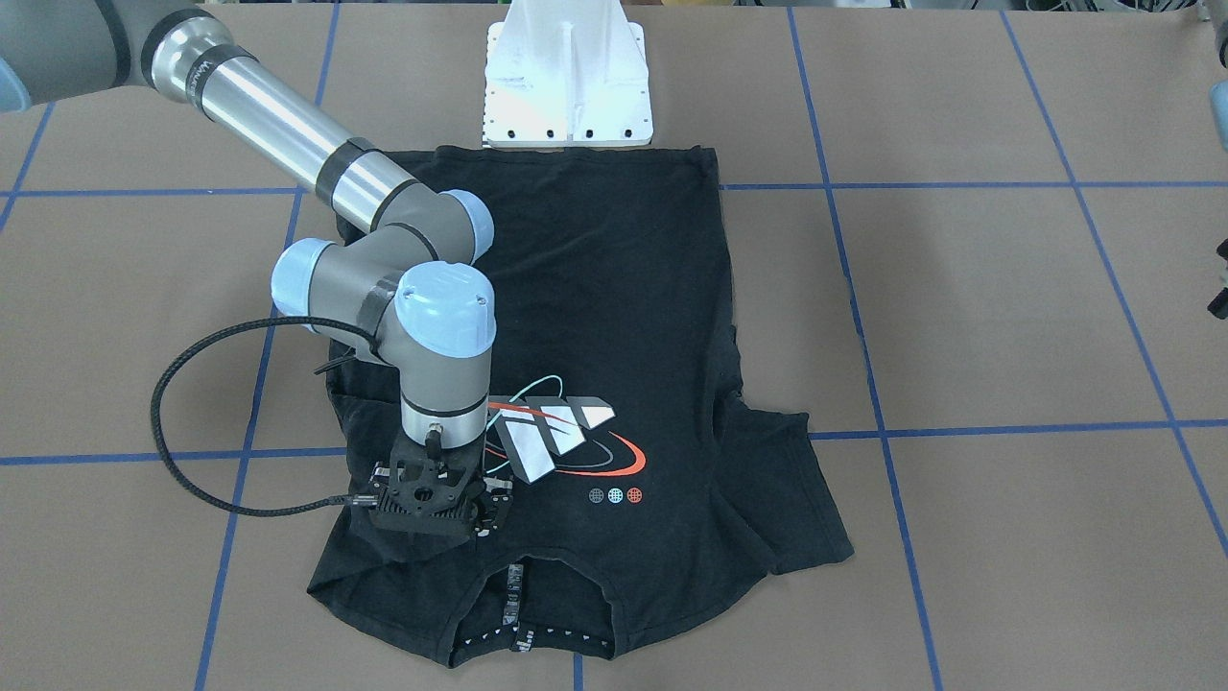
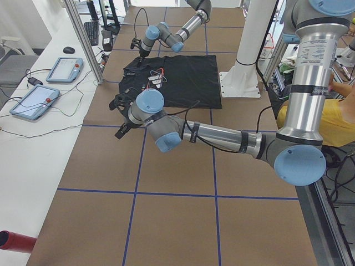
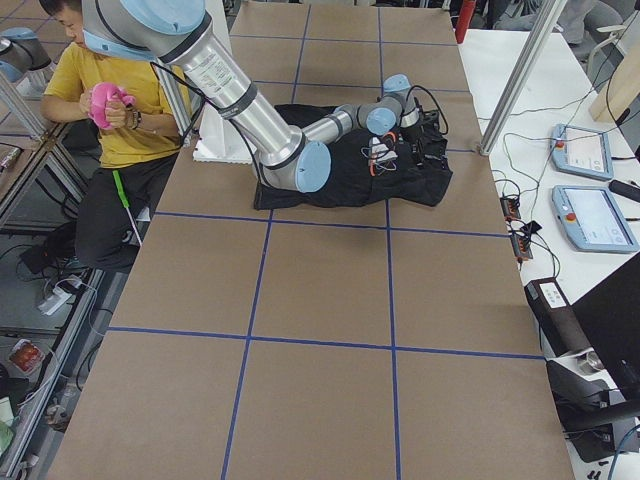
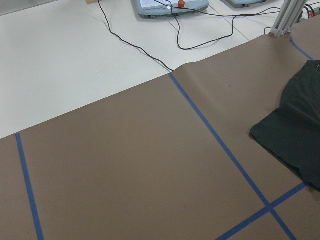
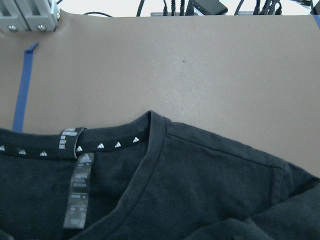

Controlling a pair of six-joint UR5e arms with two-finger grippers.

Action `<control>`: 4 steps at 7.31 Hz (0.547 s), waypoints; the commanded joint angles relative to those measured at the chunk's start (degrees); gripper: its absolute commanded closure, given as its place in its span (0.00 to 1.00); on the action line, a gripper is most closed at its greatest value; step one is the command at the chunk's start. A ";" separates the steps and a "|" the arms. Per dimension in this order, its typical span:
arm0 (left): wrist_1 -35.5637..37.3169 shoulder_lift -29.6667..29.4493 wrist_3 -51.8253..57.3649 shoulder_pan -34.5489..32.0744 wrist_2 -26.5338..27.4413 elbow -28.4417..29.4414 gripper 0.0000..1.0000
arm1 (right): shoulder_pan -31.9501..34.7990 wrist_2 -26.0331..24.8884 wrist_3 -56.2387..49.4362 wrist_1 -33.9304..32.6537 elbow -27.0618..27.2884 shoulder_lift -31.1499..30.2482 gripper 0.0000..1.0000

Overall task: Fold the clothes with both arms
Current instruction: 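Grasp the sleeve with the right gripper and fold it toward the collar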

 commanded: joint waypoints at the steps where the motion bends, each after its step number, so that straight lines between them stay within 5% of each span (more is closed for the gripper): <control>1: -0.11 -7.78 -1.19 2.42 0.25 5.11 0.00 | 5.73 9.70 -6.49 -4.01 3.42 0.07 0.00; 3: -0.11 -16.30 -10.80 6.62 3.99 9.95 0.00 | 9.86 15.84 -15.73 -12.46 16.11 -6.12 0.00; 4: -0.11 -19.65 -16.52 13.09 12.82 11.63 0.00 | 11.97 19.27 -19.59 -12.23 23.93 -13.30 0.00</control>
